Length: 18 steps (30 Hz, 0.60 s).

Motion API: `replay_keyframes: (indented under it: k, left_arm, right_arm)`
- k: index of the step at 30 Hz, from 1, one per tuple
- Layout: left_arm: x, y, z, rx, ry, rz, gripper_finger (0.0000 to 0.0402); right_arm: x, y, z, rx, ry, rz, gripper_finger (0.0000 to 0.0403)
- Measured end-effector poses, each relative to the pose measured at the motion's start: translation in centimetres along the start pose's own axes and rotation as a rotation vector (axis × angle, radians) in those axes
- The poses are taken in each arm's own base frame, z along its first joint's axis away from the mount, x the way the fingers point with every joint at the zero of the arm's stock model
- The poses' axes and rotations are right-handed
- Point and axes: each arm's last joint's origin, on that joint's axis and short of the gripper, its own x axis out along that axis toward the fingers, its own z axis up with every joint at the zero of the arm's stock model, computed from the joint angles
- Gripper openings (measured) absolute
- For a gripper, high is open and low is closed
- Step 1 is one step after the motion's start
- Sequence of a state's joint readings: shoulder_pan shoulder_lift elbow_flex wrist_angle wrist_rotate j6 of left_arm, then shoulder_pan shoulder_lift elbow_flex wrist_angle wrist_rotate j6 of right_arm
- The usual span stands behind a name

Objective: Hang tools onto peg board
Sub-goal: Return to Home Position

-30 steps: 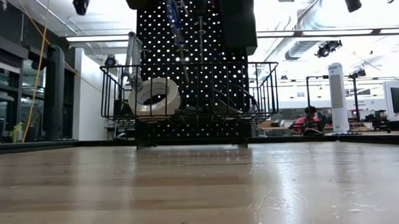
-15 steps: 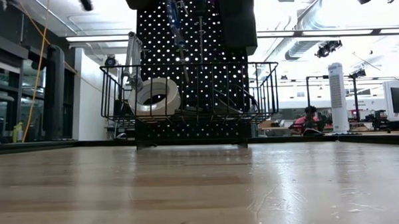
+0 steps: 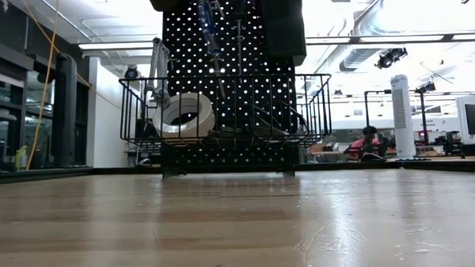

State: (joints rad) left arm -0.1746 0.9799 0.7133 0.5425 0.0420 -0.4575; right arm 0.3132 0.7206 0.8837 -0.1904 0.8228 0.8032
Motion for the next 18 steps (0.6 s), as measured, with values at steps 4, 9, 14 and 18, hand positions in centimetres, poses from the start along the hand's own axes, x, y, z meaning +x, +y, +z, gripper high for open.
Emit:
replay_keyframes:
  k: [4,9,14,18]
  left_arm:
    - [-0.9,1.6,-0.7,0.069,0.026,0.044,0.0]
    - [-4.2,2.6,-2.4,0.102,-0.074,0.04,0.0]
    - [-8.0,4.2,-5.9,0.094,-0.118,0.103,0.0]
    - [-10.4,5.0,-8.0,0.094,-0.119,0.112,0.0]
  right_arm:
    - [1.7,-0.2,-0.4,-0.058,0.062,0.028,0.0]
    - [2.9,-0.5,0.4,-0.062,0.061,0.075,0.0]
    - [1.6,0.0,2.0,-0.227,-0.055,0.139,0.0]
    - [1.0,-0.6,2.0,-0.263,-0.059,0.059,0.0]
